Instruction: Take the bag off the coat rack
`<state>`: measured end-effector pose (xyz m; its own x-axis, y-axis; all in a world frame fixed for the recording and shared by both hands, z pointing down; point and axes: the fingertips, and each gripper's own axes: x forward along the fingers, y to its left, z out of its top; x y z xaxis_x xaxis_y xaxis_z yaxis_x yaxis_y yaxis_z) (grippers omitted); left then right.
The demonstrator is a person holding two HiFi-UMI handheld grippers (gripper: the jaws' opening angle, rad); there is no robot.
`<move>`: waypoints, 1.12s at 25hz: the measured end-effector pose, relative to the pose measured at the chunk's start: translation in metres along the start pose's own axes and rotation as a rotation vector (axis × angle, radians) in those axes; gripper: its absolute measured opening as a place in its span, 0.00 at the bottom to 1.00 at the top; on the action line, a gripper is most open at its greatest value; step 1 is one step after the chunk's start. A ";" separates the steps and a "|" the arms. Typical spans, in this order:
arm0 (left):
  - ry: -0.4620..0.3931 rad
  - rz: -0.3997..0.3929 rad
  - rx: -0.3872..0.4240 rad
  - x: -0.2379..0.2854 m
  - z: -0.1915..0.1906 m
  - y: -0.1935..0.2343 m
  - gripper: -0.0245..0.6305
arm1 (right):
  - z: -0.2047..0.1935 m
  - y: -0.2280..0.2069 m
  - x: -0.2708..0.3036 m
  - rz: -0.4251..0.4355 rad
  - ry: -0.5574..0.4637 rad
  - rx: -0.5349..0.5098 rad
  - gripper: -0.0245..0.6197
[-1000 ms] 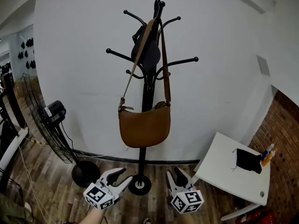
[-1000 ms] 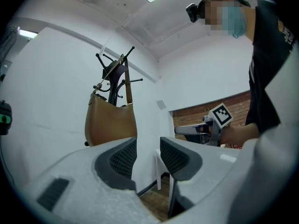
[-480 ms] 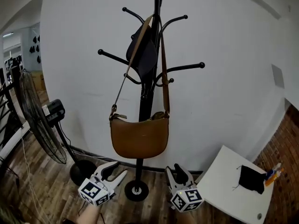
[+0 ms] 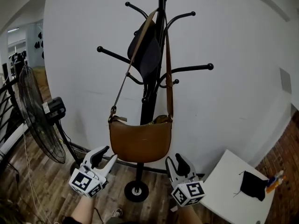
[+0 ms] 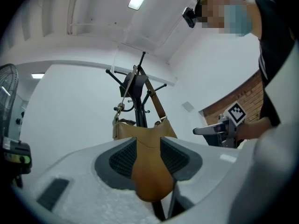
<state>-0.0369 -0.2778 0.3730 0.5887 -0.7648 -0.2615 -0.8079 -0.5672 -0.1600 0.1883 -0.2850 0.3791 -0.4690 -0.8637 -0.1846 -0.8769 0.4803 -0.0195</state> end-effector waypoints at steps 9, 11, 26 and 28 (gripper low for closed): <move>-0.053 -0.003 0.063 0.032 0.032 0.048 0.30 | 0.034 -0.011 0.044 -0.049 -0.071 -0.060 0.26; -0.065 -0.010 0.076 0.039 0.038 0.056 0.31 | 0.042 -0.013 0.054 -0.059 -0.088 -0.075 0.26; -0.103 -0.065 0.210 0.088 0.079 0.081 0.36 | 0.105 -0.020 0.114 -0.097 -0.196 -0.242 0.26; -0.087 -0.079 0.218 0.093 0.078 0.082 0.37 | 0.109 -0.020 0.122 -0.097 -0.199 -0.260 0.26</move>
<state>-0.0498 -0.3715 0.2610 0.6535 -0.6862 -0.3195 -0.7515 -0.5379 -0.3820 0.1600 -0.3829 0.2500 -0.3749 -0.8443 -0.3828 -0.9259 0.3205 0.1998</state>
